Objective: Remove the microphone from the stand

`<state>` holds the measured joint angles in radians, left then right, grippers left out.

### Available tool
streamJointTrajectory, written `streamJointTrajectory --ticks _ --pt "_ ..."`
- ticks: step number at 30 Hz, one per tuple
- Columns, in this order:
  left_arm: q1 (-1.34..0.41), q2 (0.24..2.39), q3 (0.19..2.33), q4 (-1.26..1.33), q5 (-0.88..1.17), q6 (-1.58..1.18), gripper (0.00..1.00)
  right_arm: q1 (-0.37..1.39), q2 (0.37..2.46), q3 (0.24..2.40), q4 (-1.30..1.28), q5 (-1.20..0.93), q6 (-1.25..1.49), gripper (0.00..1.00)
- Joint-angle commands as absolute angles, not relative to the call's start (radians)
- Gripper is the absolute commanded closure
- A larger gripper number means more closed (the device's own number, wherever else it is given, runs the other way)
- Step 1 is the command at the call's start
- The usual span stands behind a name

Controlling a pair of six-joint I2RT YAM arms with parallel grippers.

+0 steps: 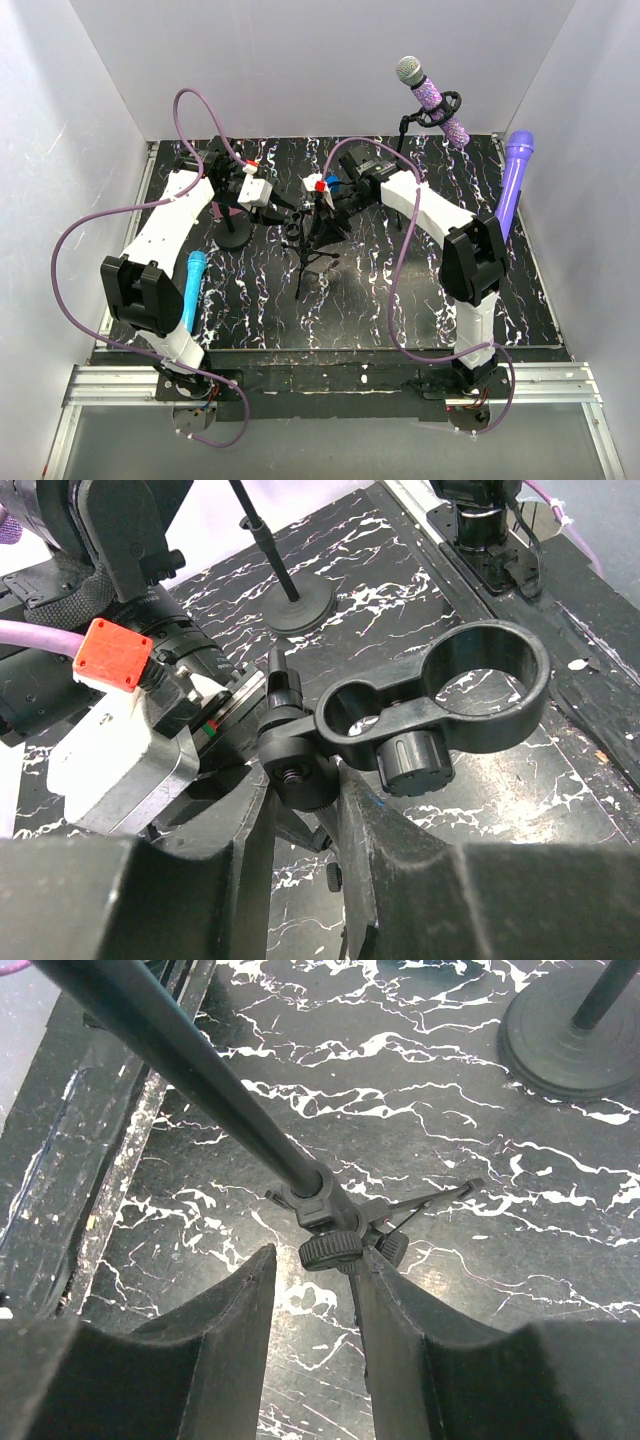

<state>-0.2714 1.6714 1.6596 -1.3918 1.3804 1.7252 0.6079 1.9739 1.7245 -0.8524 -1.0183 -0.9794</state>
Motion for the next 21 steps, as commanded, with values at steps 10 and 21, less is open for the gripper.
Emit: streamJointTrajectory --ticks 10,21 --pt "-0.268 1.697 1.710 -1.569 1.302 1.821 1.00 0.611 1.993 1.753 -0.822 -1.109 -0.904 0.58" --pt "-0.261 1.683 1.701 -1.403 1.307 1.642 1.00 0.611 1.983 1.784 -0.928 -1.129 -0.977 0.88"
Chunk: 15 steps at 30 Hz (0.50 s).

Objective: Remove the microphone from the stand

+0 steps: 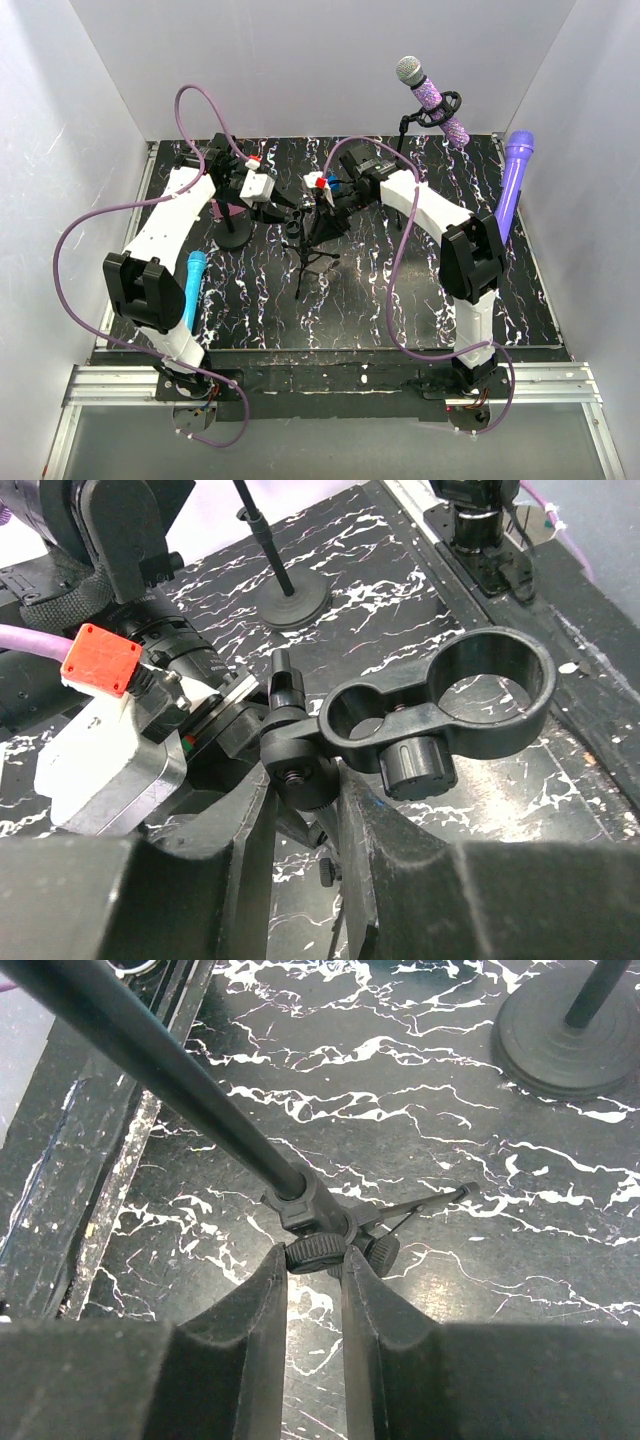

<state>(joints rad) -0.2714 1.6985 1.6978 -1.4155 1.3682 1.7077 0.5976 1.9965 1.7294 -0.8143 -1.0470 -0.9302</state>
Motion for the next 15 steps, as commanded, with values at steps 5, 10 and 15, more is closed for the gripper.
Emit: streamJointTrajectory --ticks 5,10,15 --pt "-0.226 1.531 1.467 -0.757 1.269 1.046 1.00 0.581 1.802 1.537 -0.679 -1.105 -0.869 0.99" --pt "-0.221 1.379 1.158 -0.028 1.045 0.455 1.00 0.604 1.551 1.153 -0.183 -0.967 -0.752 0.99" --pt "-0.225 1.361 1.132 -0.072 1.020 0.365 1.00 0.632 1.473 0.976 0.147 -0.813 -0.794 0.99"
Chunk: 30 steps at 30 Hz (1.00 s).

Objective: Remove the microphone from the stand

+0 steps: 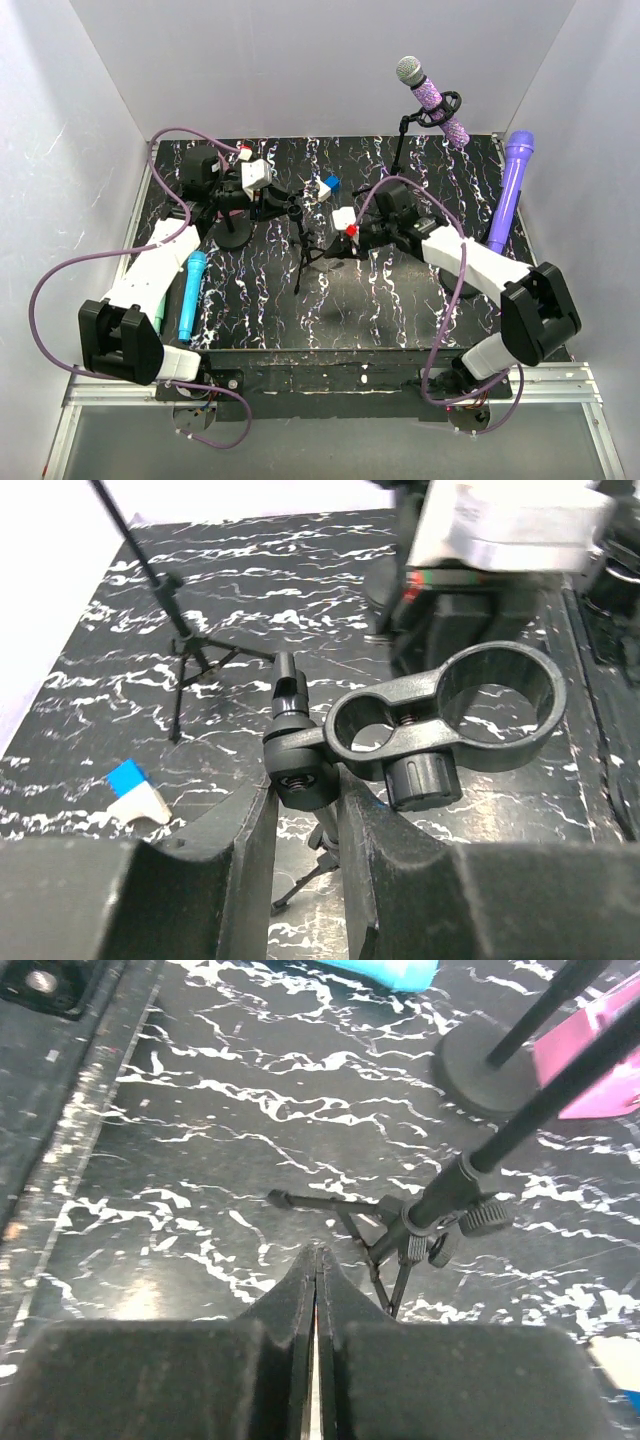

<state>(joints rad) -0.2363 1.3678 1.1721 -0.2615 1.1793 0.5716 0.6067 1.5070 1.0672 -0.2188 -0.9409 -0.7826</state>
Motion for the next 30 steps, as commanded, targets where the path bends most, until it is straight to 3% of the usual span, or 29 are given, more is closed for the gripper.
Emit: streamJointTrajectory --ticks 1,5,6,8,11,18,23,30 --pt "-0.225 1.353 1.118 -0.077 1.040 0.371 1.00 0.630 1.471 0.954 0.228 -0.787 -0.807 0.99" --pt "-0.225 1.358 1.124 -0.176 1.176 0.440 1.00 0.623 1.491 0.981 0.255 -0.770 -0.743 0.99" --pt "-0.225 1.365 1.137 -0.198 1.213 0.452 1.00 0.611 1.499 1.020 0.211 -0.793 -0.695 0.94" --pt "-0.225 1.380 1.172 -0.292 1.290 0.520 1.00 0.582 1.525 1.131 0.045 -0.874 -0.654 0.69" --pt "-0.225 1.420 1.245 -0.458 1.351 0.668 1.00 0.561 1.569 1.254 -0.225 -0.952 -0.722 0.50" --pt "-0.227 1.434 1.272 -0.540 1.370 0.787 1.00 0.561 1.768 1.560 -0.670 -1.041 -0.905 0.28" --pt "-0.227 1.419 1.267 -0.557 1.362 0.830 1.00 0.575 1.896 1.752 -0.945 -1.054 -1.014 0.25" --pt "-0.230 1.414 1.256 -0.561 1.344 0.857 1.00 0.589 1.927 1.752 -0.951 -1.020 -1.008 0.38"
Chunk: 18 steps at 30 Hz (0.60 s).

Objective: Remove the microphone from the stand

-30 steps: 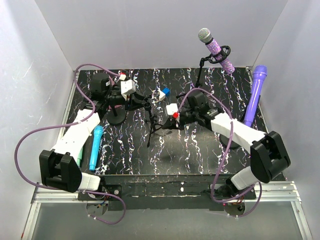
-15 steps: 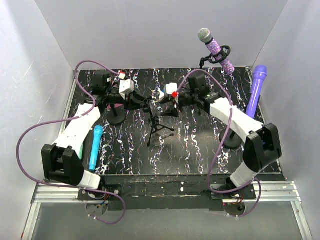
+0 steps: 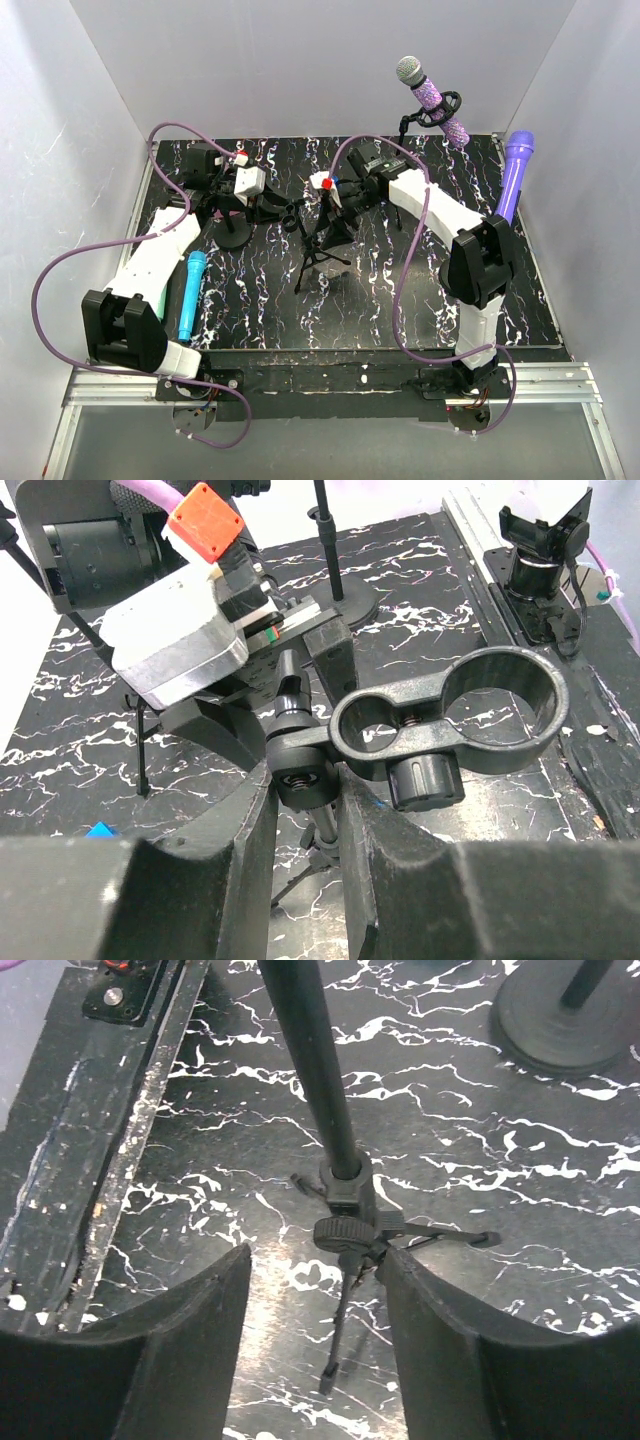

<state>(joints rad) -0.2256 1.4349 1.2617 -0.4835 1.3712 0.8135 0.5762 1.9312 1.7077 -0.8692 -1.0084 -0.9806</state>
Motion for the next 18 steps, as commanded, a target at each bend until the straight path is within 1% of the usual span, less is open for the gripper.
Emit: streamJointTrajectory --ticks 1,4,9,11,14,16,18 --pt "-0.230 1.413 1.256 -0.561 1.341 0.861 1.00 0.591 1.928 1.750 -0.951 -1.016 -1.003 0.41" --pt "-0.232 1.414 1.258 -0.563 1.336 0.862 1.00 0.594 1.934 1.738 -0.921 -1.020 -0.948 0.43" --pt "-0.232 1.411 1.253 -0.561 1.331 0.864 1.00 0.598 1.914 1.694 -0.792 -1.017 -0.798 0.44" --pt "-0.230 1.410 1.250 -0.563 1.331 0.864 1.00 0.598 1.914 1.689 -0.764 -1.016 -0.772 0.46" --pt "-0.232 1.408 1.249 -0.563 1.330 0.865 1.00 0.600 1.924 1.694 -0.764 -1.009 -0.761 0.47" --pt "-0.233 1.413 1.252 -0.563 1.328 0.867 1.00 0.601 1.928 1.695 -0.767 -1.006 -0.759 0.53" --pt "-0.232 1.414 1.253 -0.563 1.325 0.867 1.00 0.601 1.928 1.697 -0.775 -1.005 -0.770 0.65"
